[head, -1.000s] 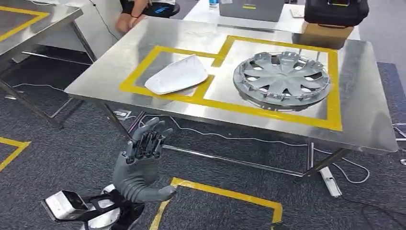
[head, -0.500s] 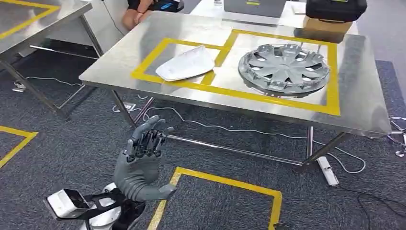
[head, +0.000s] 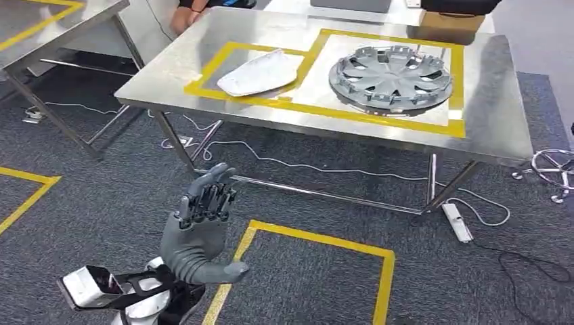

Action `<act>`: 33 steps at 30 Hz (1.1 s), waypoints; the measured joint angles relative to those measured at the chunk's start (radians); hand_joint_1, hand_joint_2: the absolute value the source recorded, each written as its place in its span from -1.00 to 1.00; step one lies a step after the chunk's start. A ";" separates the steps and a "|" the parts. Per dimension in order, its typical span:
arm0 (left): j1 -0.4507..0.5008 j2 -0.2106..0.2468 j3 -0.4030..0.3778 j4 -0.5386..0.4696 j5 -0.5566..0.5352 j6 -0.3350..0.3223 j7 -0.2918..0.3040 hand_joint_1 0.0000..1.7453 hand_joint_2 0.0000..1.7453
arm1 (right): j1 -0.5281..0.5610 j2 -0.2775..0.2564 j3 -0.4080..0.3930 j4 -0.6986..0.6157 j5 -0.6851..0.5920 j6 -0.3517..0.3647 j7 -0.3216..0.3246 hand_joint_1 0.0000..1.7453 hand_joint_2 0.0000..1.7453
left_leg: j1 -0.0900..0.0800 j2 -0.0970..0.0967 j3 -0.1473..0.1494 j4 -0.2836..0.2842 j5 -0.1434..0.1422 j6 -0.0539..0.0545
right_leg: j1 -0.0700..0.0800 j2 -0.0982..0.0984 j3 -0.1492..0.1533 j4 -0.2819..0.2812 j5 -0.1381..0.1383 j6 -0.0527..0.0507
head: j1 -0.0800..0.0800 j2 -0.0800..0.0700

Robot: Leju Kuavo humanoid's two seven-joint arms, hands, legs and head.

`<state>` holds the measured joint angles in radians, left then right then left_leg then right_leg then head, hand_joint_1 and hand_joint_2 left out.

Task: Take the parts from the cabinet and place them on the table.

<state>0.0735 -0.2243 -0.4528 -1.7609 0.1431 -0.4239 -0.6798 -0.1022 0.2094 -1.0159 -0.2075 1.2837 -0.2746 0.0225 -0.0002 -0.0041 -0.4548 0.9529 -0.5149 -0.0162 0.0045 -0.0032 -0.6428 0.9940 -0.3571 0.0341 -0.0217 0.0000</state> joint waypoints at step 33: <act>0.009 -0.014 0.029 0.039 -0.036 0.166 0.000 -1.00 -1.00 | 0.003 0.001 -0.069 0.000 -0.072 -0.029 -0.063 -1.00 -1.00 | -0.005 0.000 -0.091 0.019 0.074 0.011 | -0.003 0.004 0.080 -0.006 -0.072 0.005 | -0.002 0.000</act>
<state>0.0830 -0.2380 -0.4238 -1.7216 0.1068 -0.2582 -0.6798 -0.0995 0.2102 -1.0845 -0.2075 1.2112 -0.3033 -0.0404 -0.0051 -0.0041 -0.5461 0.9721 -0.4407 -0.0050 0.0012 0.0005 -0.5625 0.9884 -0.4287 0.0387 -0.0240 0.0000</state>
